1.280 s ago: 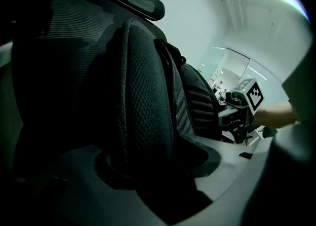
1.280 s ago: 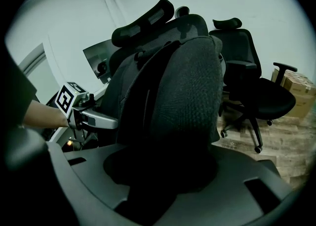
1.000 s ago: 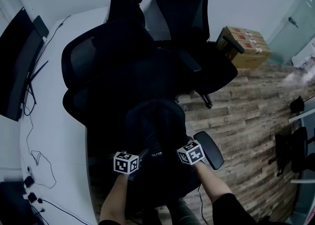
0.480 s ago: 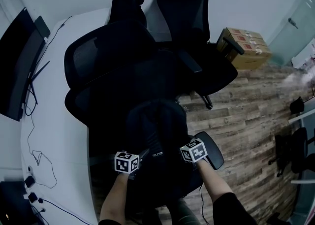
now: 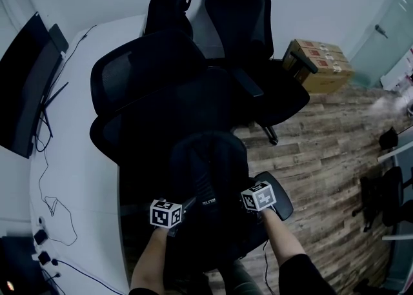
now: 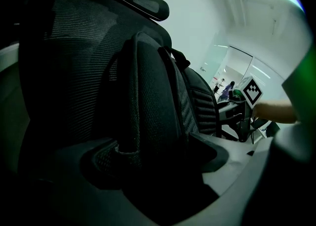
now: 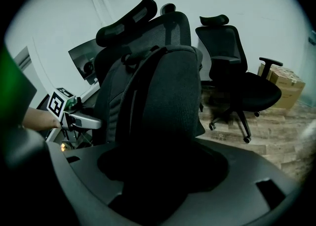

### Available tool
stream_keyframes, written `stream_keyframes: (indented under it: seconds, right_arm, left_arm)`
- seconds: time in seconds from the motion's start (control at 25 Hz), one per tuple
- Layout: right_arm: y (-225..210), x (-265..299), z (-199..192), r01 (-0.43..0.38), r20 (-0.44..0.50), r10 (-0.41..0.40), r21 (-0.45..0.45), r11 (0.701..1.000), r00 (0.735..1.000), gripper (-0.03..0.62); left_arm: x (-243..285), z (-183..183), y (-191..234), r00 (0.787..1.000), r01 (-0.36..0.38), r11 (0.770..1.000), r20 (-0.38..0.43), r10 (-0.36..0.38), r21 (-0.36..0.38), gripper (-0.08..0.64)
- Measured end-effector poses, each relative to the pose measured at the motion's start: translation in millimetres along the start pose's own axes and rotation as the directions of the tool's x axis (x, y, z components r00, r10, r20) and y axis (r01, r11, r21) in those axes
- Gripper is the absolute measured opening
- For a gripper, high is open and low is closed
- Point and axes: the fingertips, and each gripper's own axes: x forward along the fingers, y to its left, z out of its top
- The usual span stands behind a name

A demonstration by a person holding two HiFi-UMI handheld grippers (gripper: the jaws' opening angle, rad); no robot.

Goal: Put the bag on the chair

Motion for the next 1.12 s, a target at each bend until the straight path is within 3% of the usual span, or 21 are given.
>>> stream_keyframes:
  seconds: [0.28, 0.6, 1.12]
  right_arm:
    - [-3.9, -17.1, -3.1, 0.116, 0.089, -0.118, 0.029, 0.993, 0.989, 0.247]
    - [-8.9, -32.2, -5.6, 0.240, 0.098, -0.246, 0.064, 0.969, 0.964, 0.249]
    - [3.7, -62.4, -9.4, 0.247, 0.134, -0.259, 0.096, 0.964, 0.957, 0.249]
  left_arm:
    - [-10.9, -2.9, -7.4, 1.000, -0.005, 1.000, 0.012, 0.005, -0.008, 0.402]
    - [-21.9, -5.8, -10.4, 0.999, -0.029, 0.999, 0.014, 0.029, -0.016, 0.405]
    - [-50.8, -4.6, -12.9, 0.995, -0.087, 0.996, 0.043, 0.087, -0.010, 0.408]
